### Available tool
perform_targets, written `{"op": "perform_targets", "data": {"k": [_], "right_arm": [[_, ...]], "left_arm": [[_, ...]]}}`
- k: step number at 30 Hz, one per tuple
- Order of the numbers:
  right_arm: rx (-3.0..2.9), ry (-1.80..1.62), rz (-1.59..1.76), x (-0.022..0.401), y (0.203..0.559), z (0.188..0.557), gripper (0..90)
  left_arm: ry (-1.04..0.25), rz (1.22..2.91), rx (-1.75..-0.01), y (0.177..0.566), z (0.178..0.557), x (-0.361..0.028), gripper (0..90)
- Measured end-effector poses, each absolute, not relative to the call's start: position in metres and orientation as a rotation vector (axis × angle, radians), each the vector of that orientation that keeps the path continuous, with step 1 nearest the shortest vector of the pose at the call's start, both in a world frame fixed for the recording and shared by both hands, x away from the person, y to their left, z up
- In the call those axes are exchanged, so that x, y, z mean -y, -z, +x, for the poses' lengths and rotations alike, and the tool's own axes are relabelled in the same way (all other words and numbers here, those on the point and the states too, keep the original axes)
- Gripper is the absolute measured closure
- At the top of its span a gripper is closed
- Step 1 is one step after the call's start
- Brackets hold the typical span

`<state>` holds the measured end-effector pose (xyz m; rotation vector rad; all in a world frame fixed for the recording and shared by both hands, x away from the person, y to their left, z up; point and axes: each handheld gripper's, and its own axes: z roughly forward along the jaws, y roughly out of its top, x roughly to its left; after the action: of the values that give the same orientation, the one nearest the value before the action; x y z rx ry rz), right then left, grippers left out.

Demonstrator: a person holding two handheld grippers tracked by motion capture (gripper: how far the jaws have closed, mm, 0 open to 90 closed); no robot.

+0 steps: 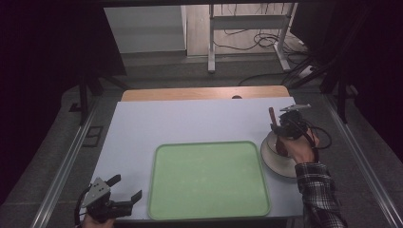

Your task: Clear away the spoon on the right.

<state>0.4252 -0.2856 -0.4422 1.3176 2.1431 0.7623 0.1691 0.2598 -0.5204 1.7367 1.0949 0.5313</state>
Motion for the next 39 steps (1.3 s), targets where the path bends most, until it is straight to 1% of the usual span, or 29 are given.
{"op": "perform_targets", "data": {"k": [3, 5, 6, 7, 8, 9, 10, 14, 20, 39], "right_arm": [[-2.15, -0.757, 1.322, 0.284, 0.445, 0.427, 60.2], [-2.16, -0.737, 1.324, 0.282, 0.449, 0.431, 66.7], [-2.16, -0.737, 1.324, 0.282, 0.449, 0.431, 66.7], [-2.164, -0.74, 1.333, 0.281, 0.449, 0.432, 72.1], [-2.164, -0.74, 1.333, 0.281, 0.449, 0.432, 72.1], [-2.167, -0.739, 1.334, 0.28, 0.45, 0.432, 74.0], [-2.178, -0.739, 1.333, 0.279, 0.45, 0.433, 77.9], [-2.193, -0.742, 1.331, 0.278, 0.448, 0.433, 78.8], [-2.188, -0.789, 1.315, 0.281, 0.436, 0.429, 79.1], [-2.223, -0.844, 1.287, 0.279, 0.378, 0.403, 79.3]], "left_arm": [[-0.526, 1.754, -1.05, 0.519, 0.168, -0.255, 1.1], [-0.516, 1.755, -1.02, 0.518, 0.167, -0.253, 1.1], [-0.516, 1.755, -1.02, 0.518, 0.167, -0.253, 1.1], [-0.512, 1.755, -1.009, 0.518, 0.167, -0.251, 1.1], [-0.512, 1.755, -1.009, 0.518, 0.167, -0.251, 1.1], [-0.504, 1.756, -0.997, 0.518, 0.167, -0.251, 1.1], [-0.498, 1.758, -0.984, 0.517, 0.166, -0.249, 1.1], [-0.485, 1.767, -0.954, 0.517, 0.166, -0.246, 1.0], [-0.478, 1.783, -0.928, 0.517, 0.165, -0.243, 1.0], [-0.499, 1.757, -0.914, 0.516, 0.164, -0.245, 0.9]]}}
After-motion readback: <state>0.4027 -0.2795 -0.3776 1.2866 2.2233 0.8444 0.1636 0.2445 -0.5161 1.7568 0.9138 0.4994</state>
